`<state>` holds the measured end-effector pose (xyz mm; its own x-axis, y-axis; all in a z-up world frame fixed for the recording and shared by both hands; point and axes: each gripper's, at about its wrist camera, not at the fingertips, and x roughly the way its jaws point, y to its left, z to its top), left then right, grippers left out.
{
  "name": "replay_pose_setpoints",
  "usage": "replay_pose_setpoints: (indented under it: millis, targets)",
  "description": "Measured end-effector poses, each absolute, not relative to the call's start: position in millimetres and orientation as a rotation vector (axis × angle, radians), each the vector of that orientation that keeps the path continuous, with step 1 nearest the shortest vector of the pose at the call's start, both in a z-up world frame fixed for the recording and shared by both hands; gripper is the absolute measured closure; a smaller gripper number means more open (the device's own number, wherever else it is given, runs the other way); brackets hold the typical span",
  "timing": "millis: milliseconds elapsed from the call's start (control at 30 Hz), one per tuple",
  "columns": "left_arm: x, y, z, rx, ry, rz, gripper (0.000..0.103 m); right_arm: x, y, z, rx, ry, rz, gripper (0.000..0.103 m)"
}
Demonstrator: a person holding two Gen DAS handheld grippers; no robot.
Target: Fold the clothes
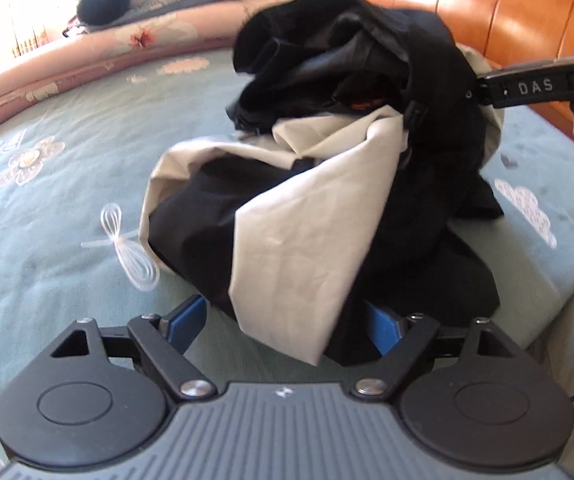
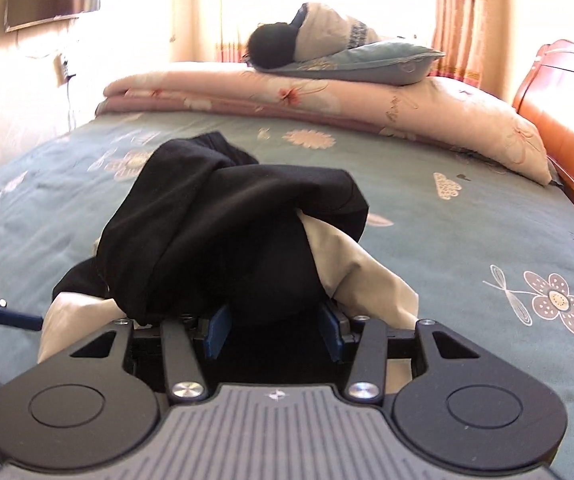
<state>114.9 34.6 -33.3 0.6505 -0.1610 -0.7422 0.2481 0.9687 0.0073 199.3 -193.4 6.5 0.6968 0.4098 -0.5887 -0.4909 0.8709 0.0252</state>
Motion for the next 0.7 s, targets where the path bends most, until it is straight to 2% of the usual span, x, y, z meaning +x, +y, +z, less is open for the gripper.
replay_pose_setpoints:
  millis: [100, 133, 167, 333, 467, 700]
  targets:
    - [128, 36, -29, 0.111, 0.815, -0.234, 0.018, 220, -199, 5, -0.098, 0.574, 0.418, 0.049]
    - [132, 35, -28, 0.114, 0.814, -0.233, 0.018, 228, -202, 6, -0.100, 0.552, 0.373, 0.041]
    - [136, 34, -28, 0.119, 0.813, -0.233, 0.018, 235, -205, 7, -0.105, 0.532, 0.326, 0.037]
    - [146, 28, -29, 0.112, 0.813, -0.236, 0.017, 259, -223, 13, -0.097, 0.535, 0.275, 0.037]
    - [140, 27, -21, 0.106, 0.798, -0.274, 0.018, 242, -251, 21, -0.053, 0.539, 0.330, 0.036]
    - [131, 25, -9, 0.090, 0.776, -0.332, 0.017, 218, -267, -14, -0.136, 0.658, 0.373, 0.034]
